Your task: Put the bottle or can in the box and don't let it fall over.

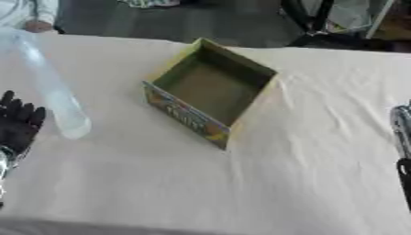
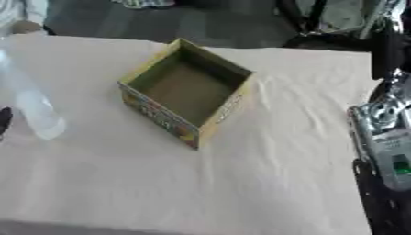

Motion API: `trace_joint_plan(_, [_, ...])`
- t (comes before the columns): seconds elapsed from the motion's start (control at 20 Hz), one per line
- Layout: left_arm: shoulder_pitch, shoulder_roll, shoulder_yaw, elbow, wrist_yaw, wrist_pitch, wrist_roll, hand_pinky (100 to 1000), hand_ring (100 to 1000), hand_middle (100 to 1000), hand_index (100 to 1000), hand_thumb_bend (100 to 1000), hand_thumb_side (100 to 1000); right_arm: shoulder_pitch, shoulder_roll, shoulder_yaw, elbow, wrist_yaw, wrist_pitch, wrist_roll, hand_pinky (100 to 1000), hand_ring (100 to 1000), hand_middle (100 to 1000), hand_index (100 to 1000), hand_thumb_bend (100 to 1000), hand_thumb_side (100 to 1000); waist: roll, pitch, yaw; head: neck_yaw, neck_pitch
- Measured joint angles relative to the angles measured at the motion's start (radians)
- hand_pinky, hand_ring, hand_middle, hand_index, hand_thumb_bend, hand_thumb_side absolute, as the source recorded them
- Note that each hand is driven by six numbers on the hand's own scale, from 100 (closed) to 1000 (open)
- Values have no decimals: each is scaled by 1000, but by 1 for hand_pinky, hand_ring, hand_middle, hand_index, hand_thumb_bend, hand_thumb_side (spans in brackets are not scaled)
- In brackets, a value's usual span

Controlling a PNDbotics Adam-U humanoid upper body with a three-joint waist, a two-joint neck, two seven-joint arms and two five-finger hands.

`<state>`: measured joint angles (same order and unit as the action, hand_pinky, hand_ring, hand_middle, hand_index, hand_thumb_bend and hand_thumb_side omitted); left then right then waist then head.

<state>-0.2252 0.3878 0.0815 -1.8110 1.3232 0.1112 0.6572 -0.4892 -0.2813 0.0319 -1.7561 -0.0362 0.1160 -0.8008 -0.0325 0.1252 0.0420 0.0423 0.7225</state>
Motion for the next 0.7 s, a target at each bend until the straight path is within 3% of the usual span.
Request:
trace_joint_plan(0.35, [-53, 0, -20, 47, 4, 19, 22, 100, 100, 100, 1000, 890, 1000, 0, 0, 1, 0, 0, 2, 3, 728, 718, 778, 768, 100, 530, 0, -5, -3, 1, -4])
trace_joint_plan(0.7, [-95, 0, -23, 86, -6, 2, 51, 100, 100, 100, 1000, 893, 1000, 0, 0, 6, 0, -1, 3, 5, 729, 718, 778, 766, 100, 527, -1, -6, -5, 1, -11])
